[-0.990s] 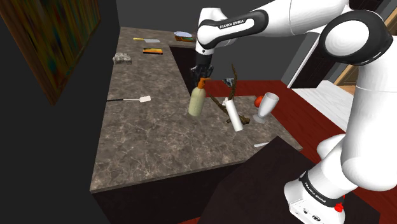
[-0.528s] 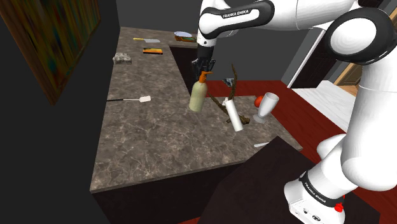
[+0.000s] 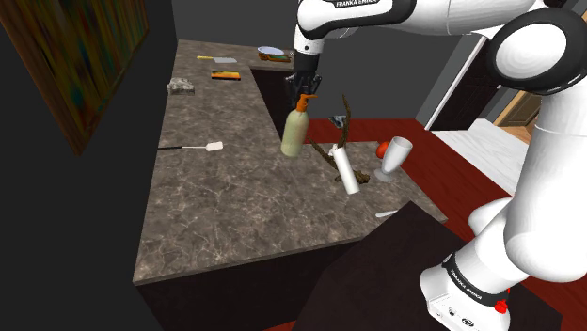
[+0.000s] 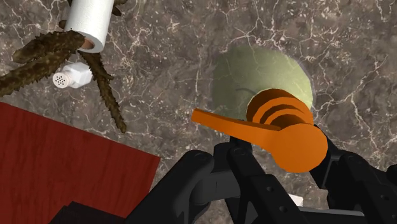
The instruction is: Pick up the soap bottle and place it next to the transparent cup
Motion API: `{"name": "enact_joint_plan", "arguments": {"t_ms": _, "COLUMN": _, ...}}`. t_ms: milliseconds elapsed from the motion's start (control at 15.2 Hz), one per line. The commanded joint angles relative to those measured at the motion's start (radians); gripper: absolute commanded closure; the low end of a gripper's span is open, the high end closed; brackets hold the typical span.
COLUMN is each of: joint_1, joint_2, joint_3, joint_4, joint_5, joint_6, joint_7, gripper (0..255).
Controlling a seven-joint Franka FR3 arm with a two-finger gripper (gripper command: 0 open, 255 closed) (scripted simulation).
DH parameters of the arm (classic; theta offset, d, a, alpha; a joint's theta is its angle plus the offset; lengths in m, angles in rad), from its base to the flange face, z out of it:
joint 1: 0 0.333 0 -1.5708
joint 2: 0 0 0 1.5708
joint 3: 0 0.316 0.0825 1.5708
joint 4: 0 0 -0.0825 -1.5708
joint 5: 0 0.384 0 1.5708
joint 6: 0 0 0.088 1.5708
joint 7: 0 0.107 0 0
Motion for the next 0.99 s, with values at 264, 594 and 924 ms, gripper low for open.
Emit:
{"name": "enact_joint_plan", "arguments": {"t_ms": 264, "joint_1": 0.0, "joint_2": -0.007, "joint_3": 0.0, "joint_4": 0.072, "joint_5": 0.0, "joint_6": -0.079, "joint_7": 0.0, "gripper": 255}}
{"name": "enact_joint_plan", "arguments": {"t_ms": 594, "joint_1": 0.0, "joint_2": -0.005, "joint_3": 0.0, "joint_4": 0.142, "joint_5": 0.0, "joint_6": -0.147, "joint_7": 0.0, "gripper": 255}}
{"name": "enact_joint_plan", "arguments": {"t_ms": 924, "joint_1": 0.001, "joint_2": 0.004, "joint_3": 0.0, "joint_4": 0.224, "joint_5": 0.0, "joint_6": -0.219, "joint_7": 0.0, "gripper": 255}}
